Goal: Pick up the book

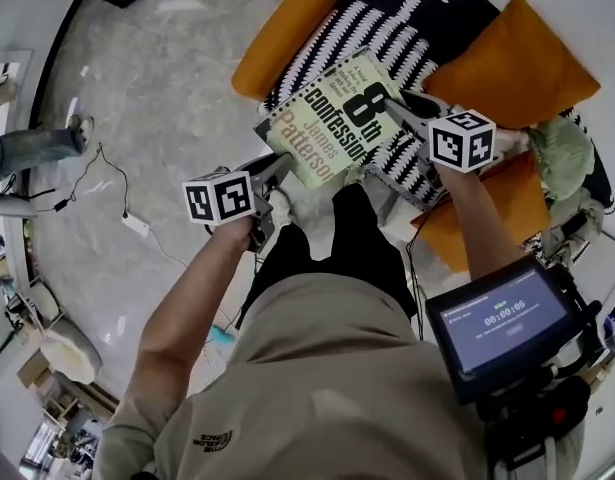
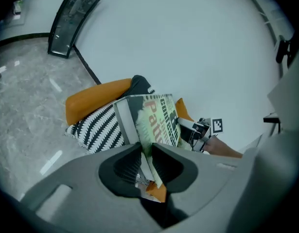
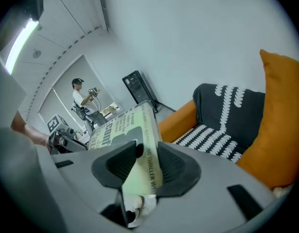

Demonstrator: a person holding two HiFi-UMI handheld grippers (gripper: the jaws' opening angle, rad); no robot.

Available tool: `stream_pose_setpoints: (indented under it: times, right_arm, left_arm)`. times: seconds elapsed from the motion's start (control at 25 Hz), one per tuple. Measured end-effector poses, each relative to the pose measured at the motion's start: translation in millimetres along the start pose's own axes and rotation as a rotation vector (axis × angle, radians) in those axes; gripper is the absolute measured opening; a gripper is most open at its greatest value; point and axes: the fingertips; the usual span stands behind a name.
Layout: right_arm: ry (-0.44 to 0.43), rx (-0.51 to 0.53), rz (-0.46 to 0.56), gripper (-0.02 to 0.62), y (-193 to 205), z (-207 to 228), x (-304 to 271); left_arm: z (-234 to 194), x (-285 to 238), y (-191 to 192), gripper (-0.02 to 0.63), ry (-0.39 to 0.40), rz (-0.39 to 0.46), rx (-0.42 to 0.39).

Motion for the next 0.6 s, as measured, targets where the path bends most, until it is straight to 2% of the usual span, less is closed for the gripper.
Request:
stream_pose_setpoints:
  times: [0.6]
  right_arm:
    - [0.053, 0.008, 0.056, 0.143, -3.3, -12.5, 14.8]
  left_arm:
    - [-2.7, 4.6, -6.5, 0.074, 0.052, 0.033, -0.016]
Point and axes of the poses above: the fingertips, and each gripper's own axes: x backward along the fingers, z to its right, y out of its underside, and after that the axes turned 14 degrees about -x, right-handed
